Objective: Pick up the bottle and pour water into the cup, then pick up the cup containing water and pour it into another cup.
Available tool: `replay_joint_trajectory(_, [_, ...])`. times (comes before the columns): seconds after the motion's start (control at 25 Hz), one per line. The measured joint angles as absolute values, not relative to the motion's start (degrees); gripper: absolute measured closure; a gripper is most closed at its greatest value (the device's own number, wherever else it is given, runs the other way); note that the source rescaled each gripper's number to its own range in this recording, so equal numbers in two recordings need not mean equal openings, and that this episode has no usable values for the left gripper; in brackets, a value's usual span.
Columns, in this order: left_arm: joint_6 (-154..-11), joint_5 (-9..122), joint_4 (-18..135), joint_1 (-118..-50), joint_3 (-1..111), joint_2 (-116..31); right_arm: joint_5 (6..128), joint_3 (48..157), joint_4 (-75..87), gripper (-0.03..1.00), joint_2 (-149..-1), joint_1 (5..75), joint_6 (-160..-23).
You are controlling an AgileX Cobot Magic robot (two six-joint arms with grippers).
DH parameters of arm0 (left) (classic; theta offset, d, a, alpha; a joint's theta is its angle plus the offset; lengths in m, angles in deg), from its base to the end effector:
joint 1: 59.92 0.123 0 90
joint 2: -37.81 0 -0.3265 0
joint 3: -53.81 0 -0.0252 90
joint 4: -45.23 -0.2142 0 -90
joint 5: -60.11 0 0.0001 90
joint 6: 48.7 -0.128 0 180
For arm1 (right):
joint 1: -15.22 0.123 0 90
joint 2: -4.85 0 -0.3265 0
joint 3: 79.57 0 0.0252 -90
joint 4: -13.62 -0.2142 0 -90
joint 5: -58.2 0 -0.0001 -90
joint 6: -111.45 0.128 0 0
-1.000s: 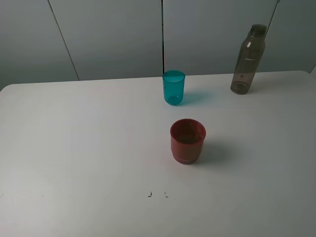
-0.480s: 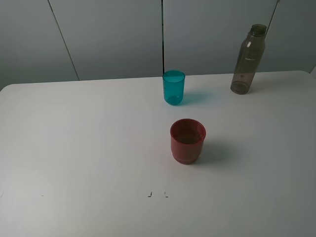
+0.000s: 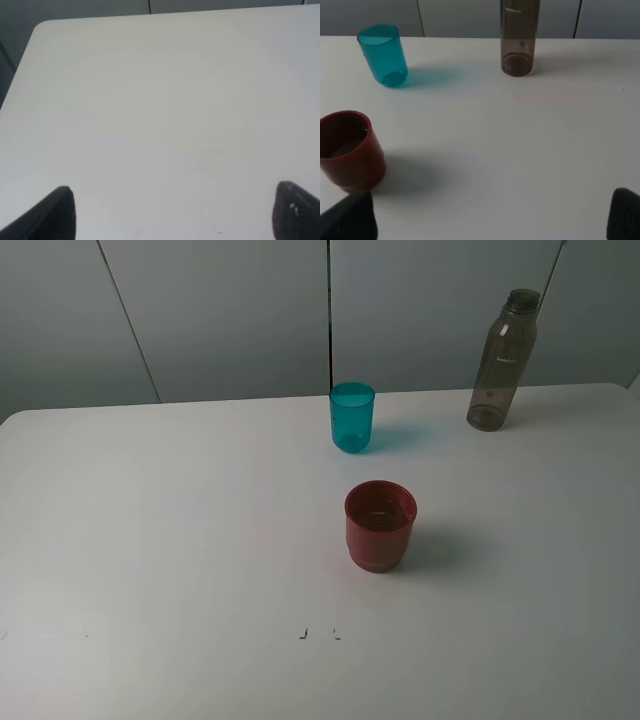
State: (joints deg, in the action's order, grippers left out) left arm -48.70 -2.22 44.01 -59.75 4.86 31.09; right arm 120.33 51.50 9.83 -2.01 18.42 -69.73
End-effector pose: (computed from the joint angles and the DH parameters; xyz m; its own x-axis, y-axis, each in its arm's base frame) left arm -0.0486 0.0023 0.2427 -0.4696 0.0085 -0.8829 -0.0150 0.9997 0.0176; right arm -0.0486 0.0048 0.2434 -0.4678 -0.0158 -0.8837 -0.1025 0.9941 0.0365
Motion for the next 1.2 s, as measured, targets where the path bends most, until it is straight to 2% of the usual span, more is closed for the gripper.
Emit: replay_joint_trajectory(1.2, [-48.7, -2.2, 44.0, -59.8, 4.9, 31.1, 120.3, 51.5, 8.4, -0.03, -2.0, 18.4, -69.7])
